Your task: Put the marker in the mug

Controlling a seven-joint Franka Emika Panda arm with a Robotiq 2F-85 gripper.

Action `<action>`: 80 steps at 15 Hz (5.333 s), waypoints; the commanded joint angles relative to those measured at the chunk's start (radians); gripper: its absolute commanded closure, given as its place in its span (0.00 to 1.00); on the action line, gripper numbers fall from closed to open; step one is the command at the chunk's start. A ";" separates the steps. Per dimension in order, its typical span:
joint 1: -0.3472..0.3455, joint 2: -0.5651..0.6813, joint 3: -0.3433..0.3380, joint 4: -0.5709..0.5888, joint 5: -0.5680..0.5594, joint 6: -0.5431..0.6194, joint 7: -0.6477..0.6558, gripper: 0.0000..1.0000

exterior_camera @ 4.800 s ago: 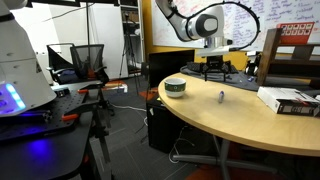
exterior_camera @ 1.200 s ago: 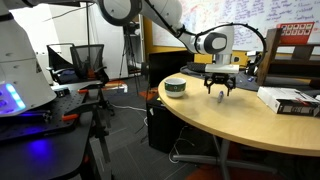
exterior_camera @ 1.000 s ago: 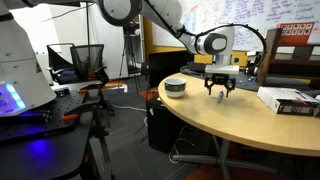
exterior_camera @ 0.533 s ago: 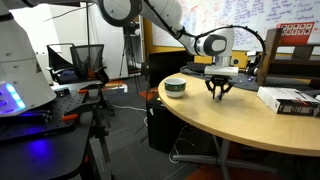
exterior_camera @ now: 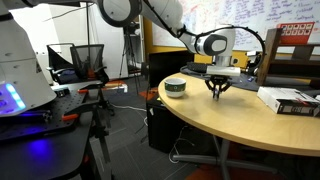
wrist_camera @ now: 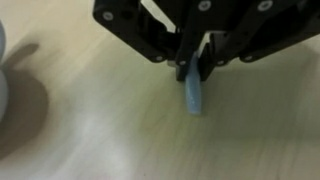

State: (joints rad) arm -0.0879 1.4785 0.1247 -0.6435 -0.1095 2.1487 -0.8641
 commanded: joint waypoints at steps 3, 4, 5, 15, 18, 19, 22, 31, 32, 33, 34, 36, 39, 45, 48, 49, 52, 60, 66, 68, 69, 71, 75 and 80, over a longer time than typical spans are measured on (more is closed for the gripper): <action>-0.067 0.000 0.111 0.019 0.124 -0.072 -0.344 0.95; -0.077 0.000 0.125 0.019 0.147 -0.091 -0.402 0.95; -0.085 0.000 0.136 0.018 0.170 -0.117 -0.457 0.95; -0.208 -0.054 0.340 -0.073 0.265 -0.181 -0.758 0.95; -0.257 -0.062 0.404 -0.119 0.289 -0.267 -0.872 0.95; -0.276 -0.065 0.421 -0.142 0.290 -0.295 -0.915 0.95; -0.336 -0.098 0.455 -0.258 0.290 -0.278 -1.002 0.95; -0.572 -0.250 0.607 -0.684 0.384 -0.184 -1.107 0.95; -0.604 -0.271 0.623 -0.737 0.405 -0.177 -1.098 0.95; -0.582 -0.327 0.561 -0.775 0.502 -0.185 -1.123 0.95; -0.586 -0.360 0.548 -0.814 0.530 -0.154 -1.116 0.95; -0.535 -0.320 0.504 -0.711 0.559 -0.239 -1.130 0.81; -0.540 -0.352 0.494 -0.758 0.574 -0.216 -1.132 0.81; -0.539 -0.352 0.493 -0.761 0.575 -0.212 -1.131 0.81; -0.539 -0.352 0.493 -0.761 0.575 -0.212 -1.131 0.81; -0.539 -0.352 0.493 -0.761 0.575 -0.212 -1.131 0.95; -0.525 -0.356 0.453 -0.774 0.626 -0.239 -1.186 0.95; -0.419 -0.376 0.317 -0.794 0.703 -0.243 -1.324 0.95; -0.411 -0.459 0.258 -0.890 0.744 -0.209 -1.437 0.56; -0.411 -0.502 0.246 -0.931 0.760 -0.236 -1.478 0.42; -0.406 -0.531 0.238 -0.963 0.770 -0.234 -1.492 0.34; -0.393 -0.596 0.227 -1.036 0.804 -0.200 -1.505 0.20; -0.323 -0.773 0.180 -1.243 0.912 0.019 -1.500 0.00; -0.189 -0.949 0.110 -1.455 0.975 0.254 -1.459 0.00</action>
State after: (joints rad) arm -0.3640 0.6430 0.2974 -1.9711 0.8283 2.2745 -2.3318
